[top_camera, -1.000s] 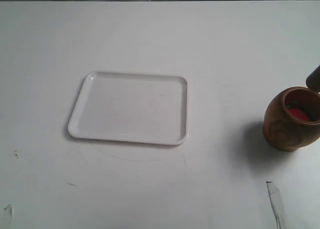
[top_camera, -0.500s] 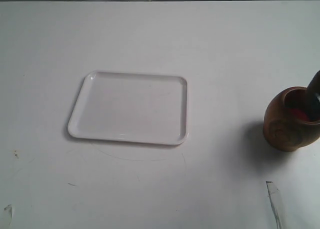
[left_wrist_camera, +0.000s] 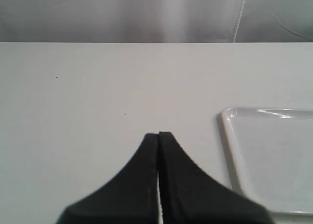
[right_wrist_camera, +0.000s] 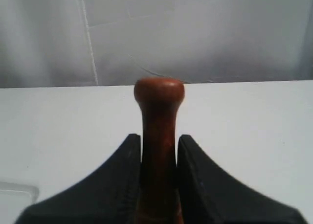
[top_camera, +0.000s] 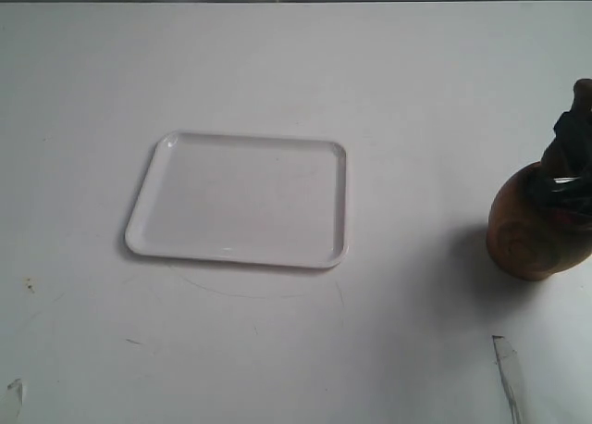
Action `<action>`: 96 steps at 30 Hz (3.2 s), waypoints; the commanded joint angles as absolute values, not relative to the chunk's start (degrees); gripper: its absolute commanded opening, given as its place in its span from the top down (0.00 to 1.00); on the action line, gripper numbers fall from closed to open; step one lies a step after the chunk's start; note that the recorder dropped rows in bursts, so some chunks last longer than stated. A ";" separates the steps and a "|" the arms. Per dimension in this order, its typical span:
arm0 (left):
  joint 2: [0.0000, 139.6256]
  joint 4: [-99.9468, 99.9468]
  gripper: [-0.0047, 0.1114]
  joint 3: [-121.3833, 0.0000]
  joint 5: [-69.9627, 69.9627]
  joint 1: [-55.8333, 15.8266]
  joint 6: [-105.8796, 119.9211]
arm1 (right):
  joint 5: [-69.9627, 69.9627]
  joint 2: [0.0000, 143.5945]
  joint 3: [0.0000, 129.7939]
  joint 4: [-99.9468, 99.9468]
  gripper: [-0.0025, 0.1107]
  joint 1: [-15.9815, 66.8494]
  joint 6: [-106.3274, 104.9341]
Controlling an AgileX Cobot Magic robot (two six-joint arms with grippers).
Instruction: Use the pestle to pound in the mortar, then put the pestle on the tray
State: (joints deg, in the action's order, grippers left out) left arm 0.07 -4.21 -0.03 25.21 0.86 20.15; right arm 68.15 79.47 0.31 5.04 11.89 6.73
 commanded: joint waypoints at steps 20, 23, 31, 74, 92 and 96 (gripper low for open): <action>0.00 -3.79 0.96 0.00 25.03 0.42 19.68 | 55.01 68.66 0.00 9.49 0.98 11.40 0.65; 0.00 -3.79 0.96 0.00 25.03 0.42 19.68 | 55.01 74.07 0.00 9.64 0.98 11.40 2.05; 0.00 -3.79 0.96 0.00 25.03 0.42 19.68 | 69.96 79.04 0.00 10.53 0.98 11.40 2.09; 0.00 -3.79 0.96 0.00 25.03 0.42 19.68 | 65.29 55.38 3.24 16.70 0.98 11.40 7.83; 0.00 -3.79 0.96 0.00 25.03 0.42 19.68 | 19.83 54.34 41.83 62.19 0.98 18.10 37.79; 0.00 -3.79 0.96 0.00 25.03 0.42 19.68 | -3.24 62.95 49.83 71.70 0.98 28.50 38.50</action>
State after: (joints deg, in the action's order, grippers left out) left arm 0.07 -4.21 -0.03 25.21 0.86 20.15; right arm 13.01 57.39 45.22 65.61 22.77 37.85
